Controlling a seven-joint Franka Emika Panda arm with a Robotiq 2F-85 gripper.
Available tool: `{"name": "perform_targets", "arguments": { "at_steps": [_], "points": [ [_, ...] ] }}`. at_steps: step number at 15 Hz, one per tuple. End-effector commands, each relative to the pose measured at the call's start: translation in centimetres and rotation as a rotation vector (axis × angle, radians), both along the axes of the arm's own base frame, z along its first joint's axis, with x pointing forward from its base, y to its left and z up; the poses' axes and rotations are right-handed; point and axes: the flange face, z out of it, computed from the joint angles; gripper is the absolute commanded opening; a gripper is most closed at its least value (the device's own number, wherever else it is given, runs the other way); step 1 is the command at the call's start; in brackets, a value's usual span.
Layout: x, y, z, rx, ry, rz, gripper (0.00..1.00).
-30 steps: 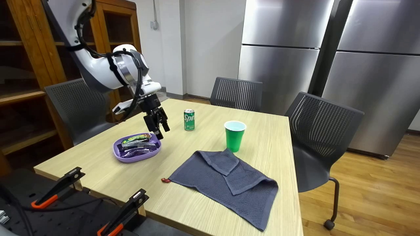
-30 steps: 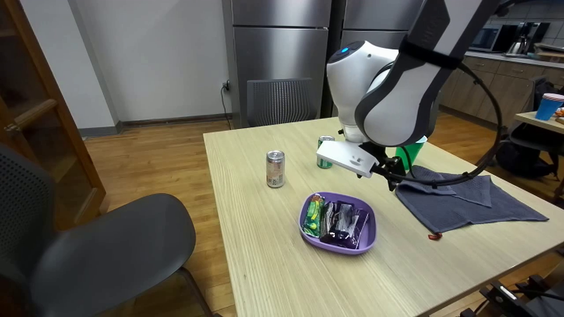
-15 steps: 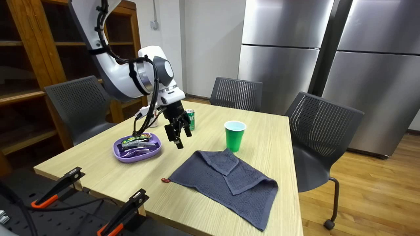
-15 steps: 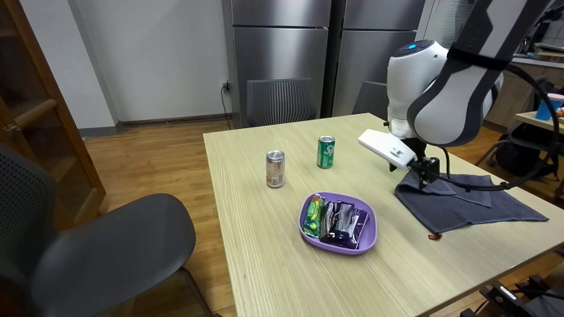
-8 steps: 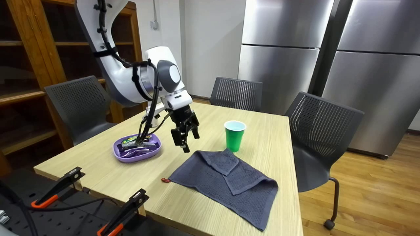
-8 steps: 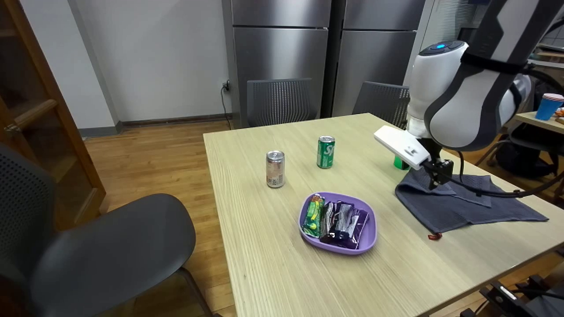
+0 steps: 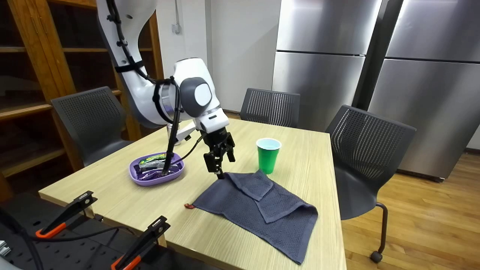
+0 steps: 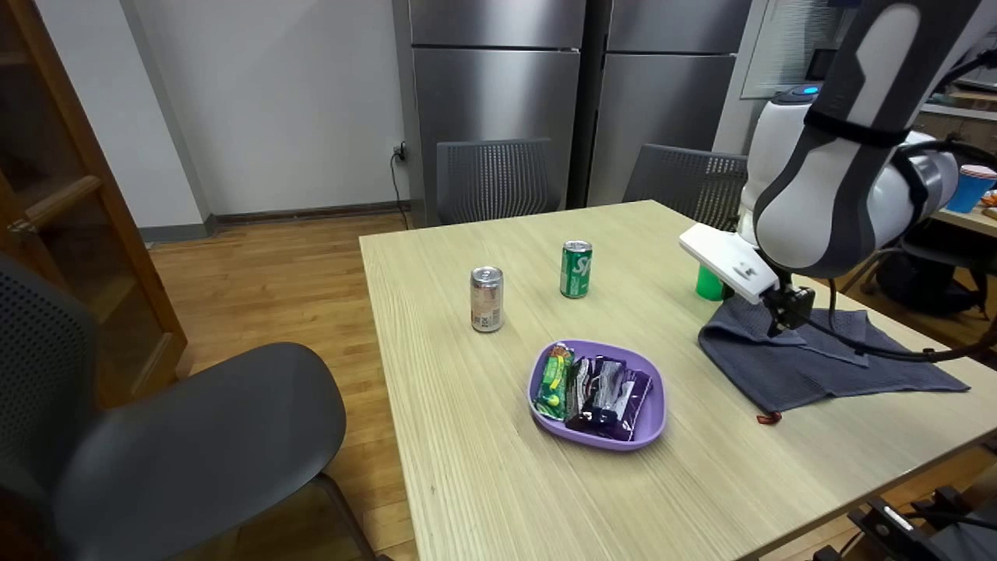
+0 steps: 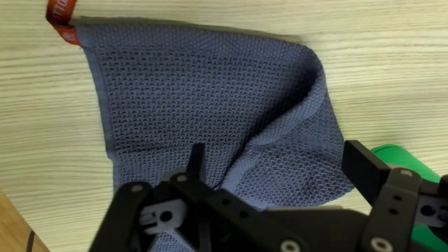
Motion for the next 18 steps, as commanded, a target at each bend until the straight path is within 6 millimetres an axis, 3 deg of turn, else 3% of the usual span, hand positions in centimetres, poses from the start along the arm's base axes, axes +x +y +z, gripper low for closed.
{"name": "perform_targets", "arguments": {
  "at_steps": [1,7,18],
  "points": [
    [0.2,-1.5,-0.7,0.027,-0.004,-0.002,1.00],
    [0.7,-3.3,-1.6,0.049,0.001,-0.019,1.00],
    [1.8,-4.8,-3.3,0.057,0.001,0.000,1.00]
  ]
}}
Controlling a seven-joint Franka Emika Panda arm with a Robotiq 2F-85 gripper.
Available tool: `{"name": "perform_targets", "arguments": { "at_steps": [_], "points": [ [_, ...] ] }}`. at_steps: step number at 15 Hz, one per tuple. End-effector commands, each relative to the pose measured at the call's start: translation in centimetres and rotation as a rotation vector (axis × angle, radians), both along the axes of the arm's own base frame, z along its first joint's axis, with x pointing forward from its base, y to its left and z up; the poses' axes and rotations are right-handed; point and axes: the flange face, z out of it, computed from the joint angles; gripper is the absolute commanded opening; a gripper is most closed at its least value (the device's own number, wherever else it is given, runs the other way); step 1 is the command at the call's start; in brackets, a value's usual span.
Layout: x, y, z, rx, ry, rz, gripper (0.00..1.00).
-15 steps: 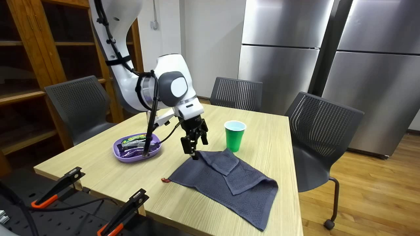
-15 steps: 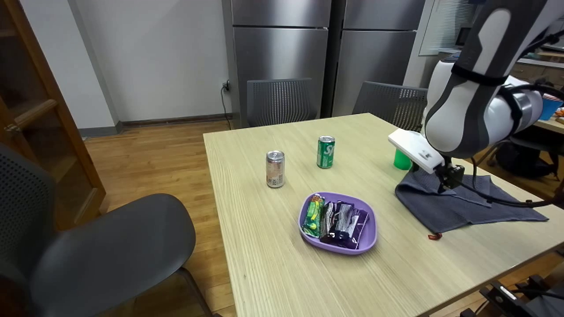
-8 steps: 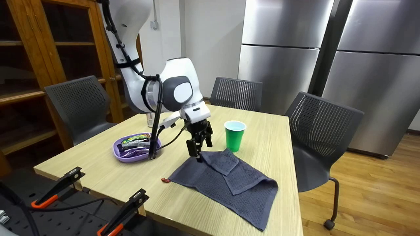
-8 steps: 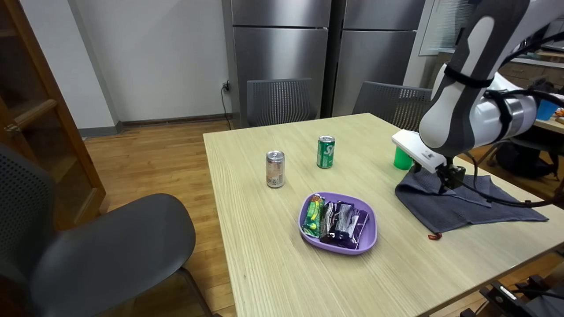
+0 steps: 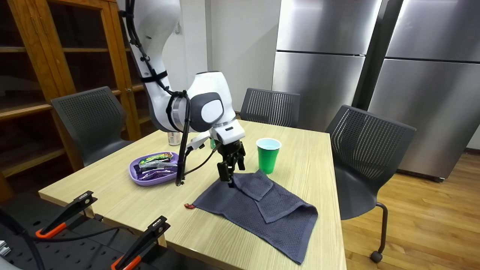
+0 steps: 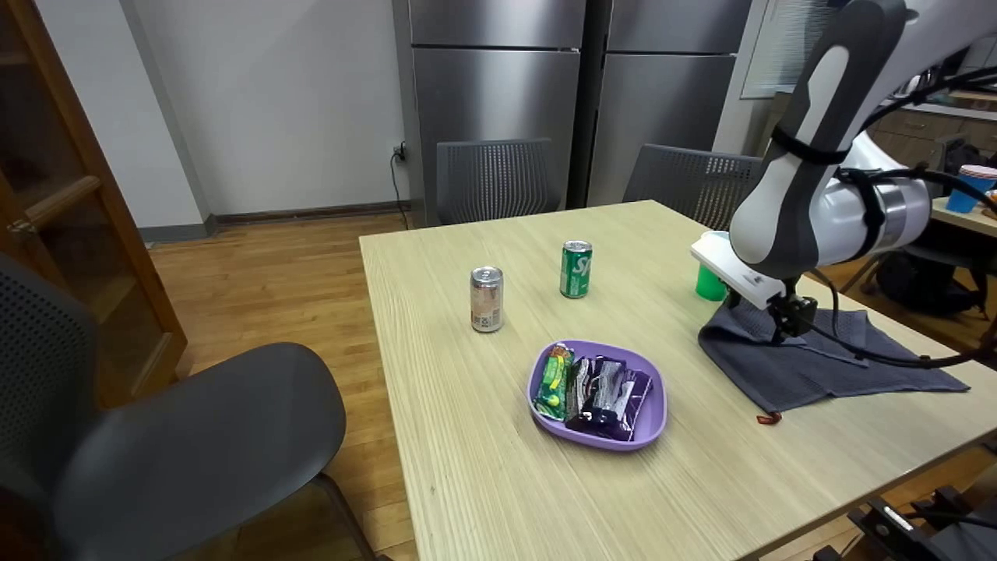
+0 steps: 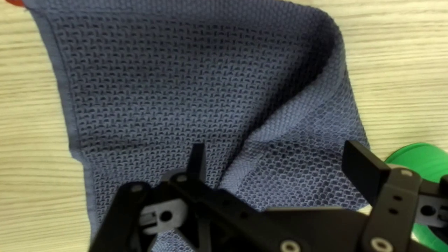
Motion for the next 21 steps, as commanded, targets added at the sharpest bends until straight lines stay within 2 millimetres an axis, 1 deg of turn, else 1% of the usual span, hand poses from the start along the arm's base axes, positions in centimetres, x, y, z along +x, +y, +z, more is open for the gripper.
{"name": "perform_targets", "arguments": {
  "at_steps": [1,5,10,21],
  "points": [
    [0.7,-0.9,-0.6,0.013,-0.013,0.013,1.00],
    [1.1,-1.4,-1.2,0.012,-0.012,0.030,1.00],
    [1.6,-1.5,-2.0,0.009,-0.019,0.060,1.00],
    [2.2,-1.9,-3.5,0.014,-0.030,0.052,1.00]
  ]
}}
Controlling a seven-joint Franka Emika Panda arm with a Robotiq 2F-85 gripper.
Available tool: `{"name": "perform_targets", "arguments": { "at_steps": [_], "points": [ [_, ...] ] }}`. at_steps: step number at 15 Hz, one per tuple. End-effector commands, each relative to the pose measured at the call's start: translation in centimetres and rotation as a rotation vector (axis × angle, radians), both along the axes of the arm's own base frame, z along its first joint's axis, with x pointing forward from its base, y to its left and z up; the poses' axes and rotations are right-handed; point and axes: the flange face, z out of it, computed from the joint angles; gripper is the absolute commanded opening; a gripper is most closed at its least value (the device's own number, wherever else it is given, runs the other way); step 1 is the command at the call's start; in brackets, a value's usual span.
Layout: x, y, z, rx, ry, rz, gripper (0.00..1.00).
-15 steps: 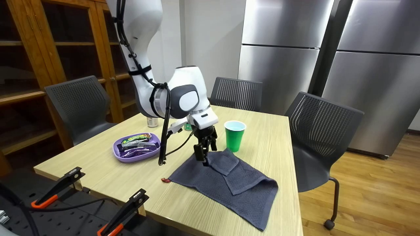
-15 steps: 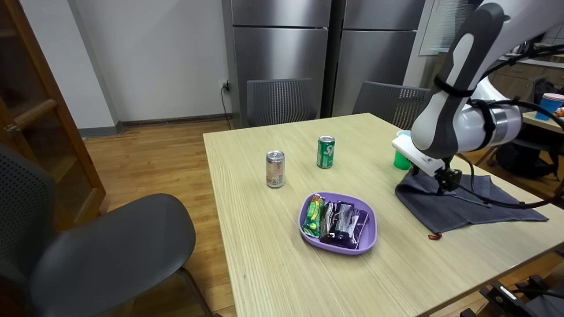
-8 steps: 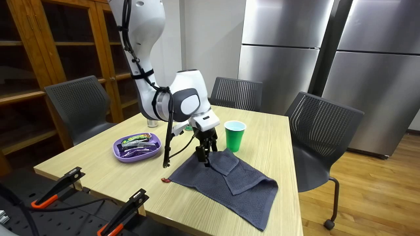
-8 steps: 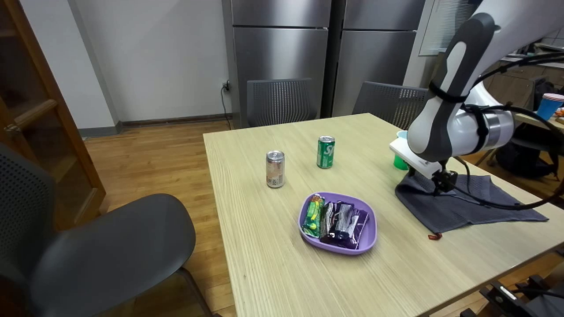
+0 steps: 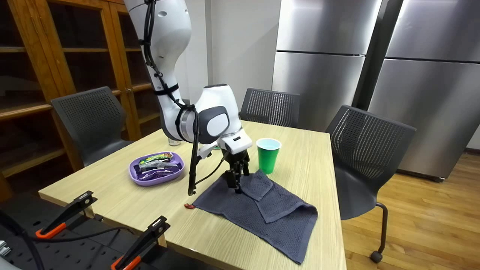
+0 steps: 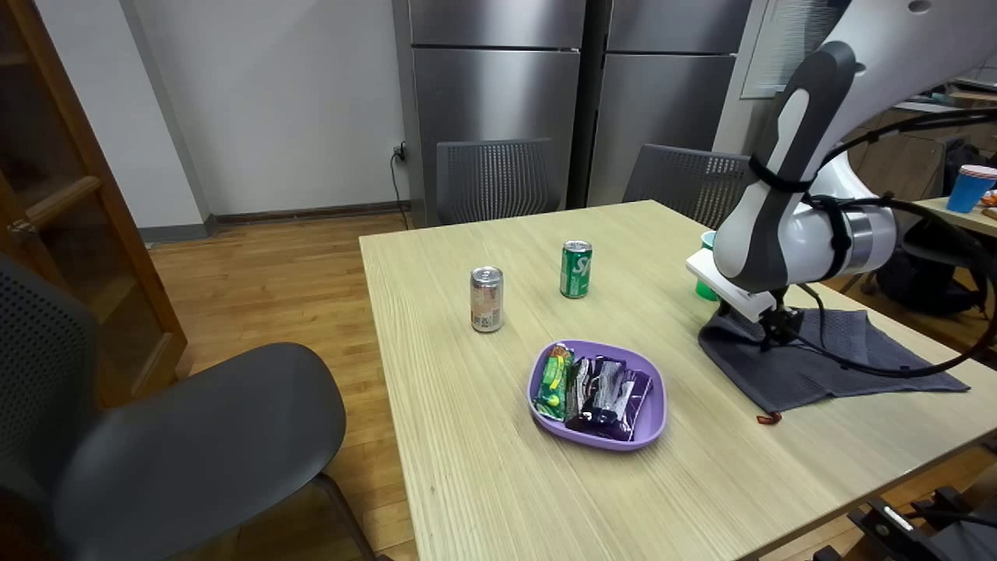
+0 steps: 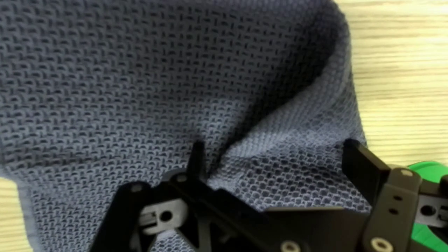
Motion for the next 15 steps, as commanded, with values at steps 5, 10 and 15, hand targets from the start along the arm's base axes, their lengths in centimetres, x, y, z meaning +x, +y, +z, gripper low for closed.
{"name": "perform_targets", "arguments": {
  "at_steps": [5,10,15],
  "points": [
    [1.0,-0.3,-0.1,0.011,-0.026,0.023,1.00],
    [1.5,-0.3,0.2,0.008,-0.035,0.034,1.00],
    [2.0,-0.2,0.4,0.003,-0.042,0.042,1.00]
  ]
}}
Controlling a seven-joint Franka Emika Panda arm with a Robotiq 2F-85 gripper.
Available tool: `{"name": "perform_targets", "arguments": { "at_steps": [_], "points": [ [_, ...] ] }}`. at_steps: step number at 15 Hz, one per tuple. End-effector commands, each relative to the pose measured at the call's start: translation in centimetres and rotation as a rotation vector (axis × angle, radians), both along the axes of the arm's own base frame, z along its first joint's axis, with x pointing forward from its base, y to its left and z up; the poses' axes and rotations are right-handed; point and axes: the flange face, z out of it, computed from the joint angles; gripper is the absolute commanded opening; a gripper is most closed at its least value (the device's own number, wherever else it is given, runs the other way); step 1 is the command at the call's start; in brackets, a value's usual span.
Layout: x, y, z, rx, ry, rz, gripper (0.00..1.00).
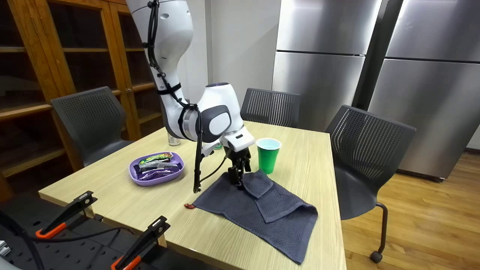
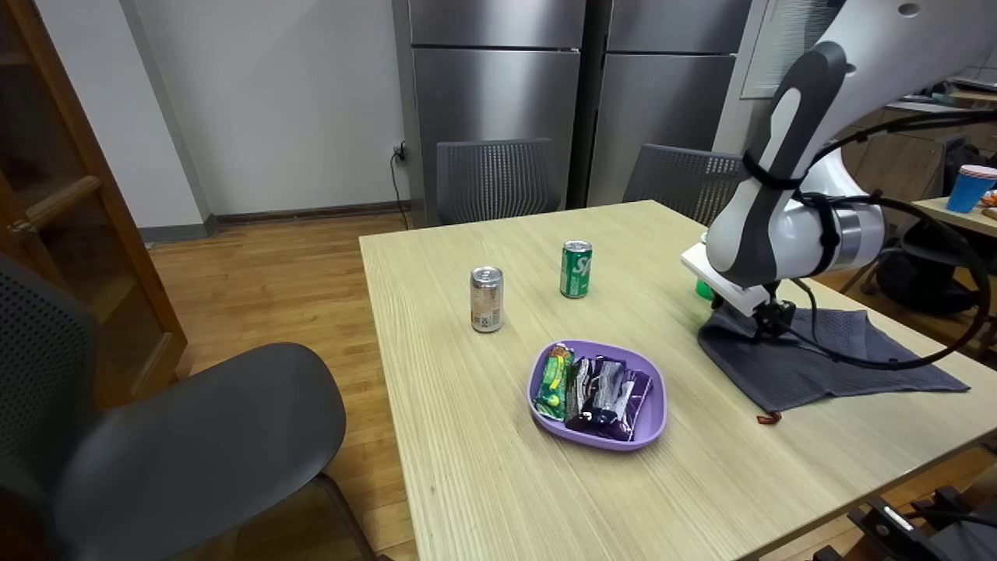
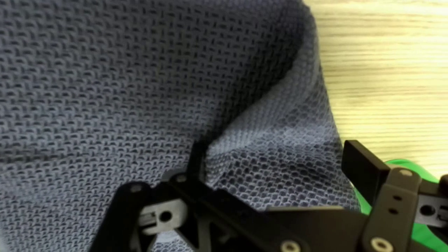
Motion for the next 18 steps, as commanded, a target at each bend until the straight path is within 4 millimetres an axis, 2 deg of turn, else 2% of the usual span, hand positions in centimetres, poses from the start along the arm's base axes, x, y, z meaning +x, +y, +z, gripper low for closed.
{"name": "perform_targets", "arguments": {
  "at_steps": [1,11,18],
  "points": [
    [0.74,-0.08,0.04,0.008,-0.018,0.016,1.00],
    [0.69,-0.36,-0.70,0.008,-0.006,-0.001,1.00],
    [0.59,-0.55,-0.51,0.009,-0.013,-0.013,1.00]
  ]
}}
